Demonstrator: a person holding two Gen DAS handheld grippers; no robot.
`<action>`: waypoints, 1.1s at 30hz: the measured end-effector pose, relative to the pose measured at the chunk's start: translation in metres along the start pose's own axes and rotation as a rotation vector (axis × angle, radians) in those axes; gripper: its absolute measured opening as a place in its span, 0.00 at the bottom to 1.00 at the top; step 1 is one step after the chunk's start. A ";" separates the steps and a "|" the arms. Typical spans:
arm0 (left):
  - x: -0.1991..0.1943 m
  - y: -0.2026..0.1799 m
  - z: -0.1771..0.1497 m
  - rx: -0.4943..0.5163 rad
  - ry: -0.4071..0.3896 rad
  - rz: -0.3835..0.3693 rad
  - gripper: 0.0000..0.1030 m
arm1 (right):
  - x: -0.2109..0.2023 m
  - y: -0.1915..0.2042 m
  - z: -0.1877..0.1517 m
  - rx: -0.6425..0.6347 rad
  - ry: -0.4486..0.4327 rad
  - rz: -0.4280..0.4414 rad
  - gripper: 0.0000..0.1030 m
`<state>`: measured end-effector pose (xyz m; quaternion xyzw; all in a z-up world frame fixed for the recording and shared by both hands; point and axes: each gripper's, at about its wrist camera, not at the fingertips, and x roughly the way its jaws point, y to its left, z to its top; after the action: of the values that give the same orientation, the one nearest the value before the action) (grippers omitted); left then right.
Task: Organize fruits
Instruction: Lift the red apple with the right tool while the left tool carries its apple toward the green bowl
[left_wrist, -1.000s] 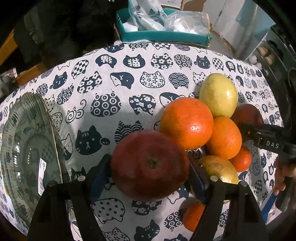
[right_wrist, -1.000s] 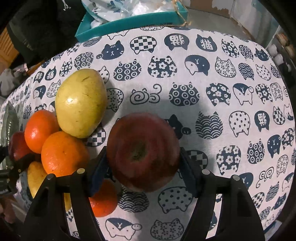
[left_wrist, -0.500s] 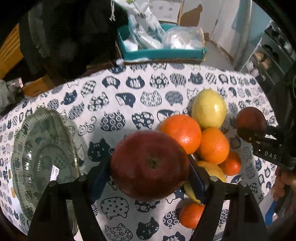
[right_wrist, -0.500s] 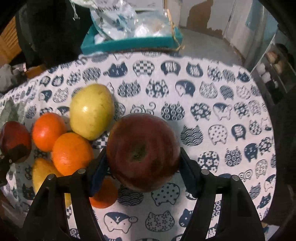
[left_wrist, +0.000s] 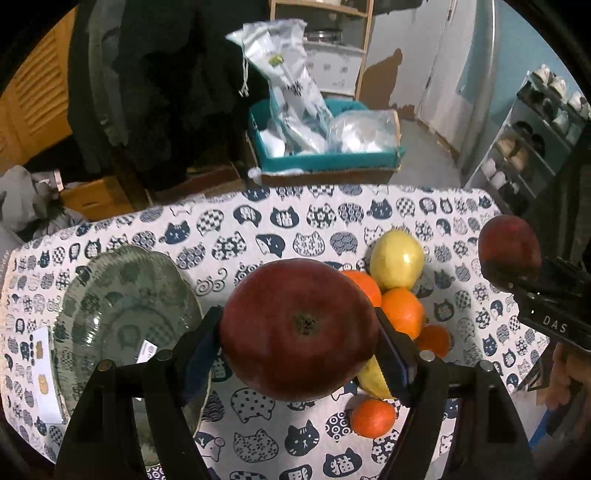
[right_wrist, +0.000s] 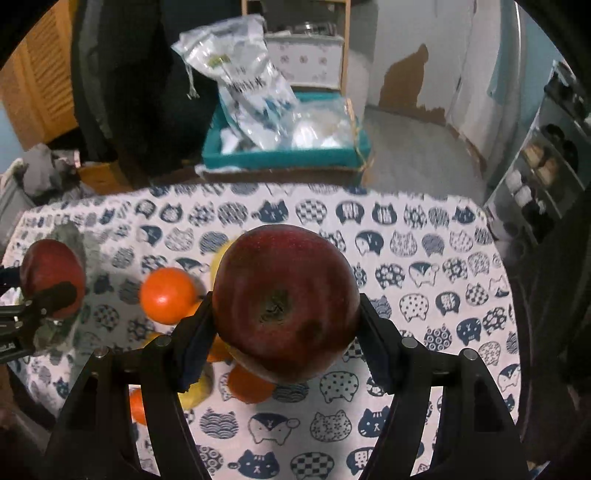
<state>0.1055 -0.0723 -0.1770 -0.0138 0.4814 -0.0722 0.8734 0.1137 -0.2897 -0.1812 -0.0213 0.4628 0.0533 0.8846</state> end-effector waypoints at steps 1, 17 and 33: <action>-0.005 0.001 0.001 -0.002 -0.010 0.000 0.77 | -0.005 0.002 0.001 -0.003 -0.008 0.004 0.69; -0.070 0.032 0.003 -0.053 -0.125 0.015 0.77 | -0.063 0.041 0.020 -0.064 -0.136 0.071 0.69; -0.101 0.085 -0.008 -0.116 -0.178 0.095 0.77 | -0.071 0.110 0.042 -0.151 -0.160 0.162 0.69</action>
<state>0.0550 0.0261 -0.1049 -0.0477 0.4055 -0.0015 0.9129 0.0956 -0.1825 -0.0972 -0.0459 0.3858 0.1607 0.9073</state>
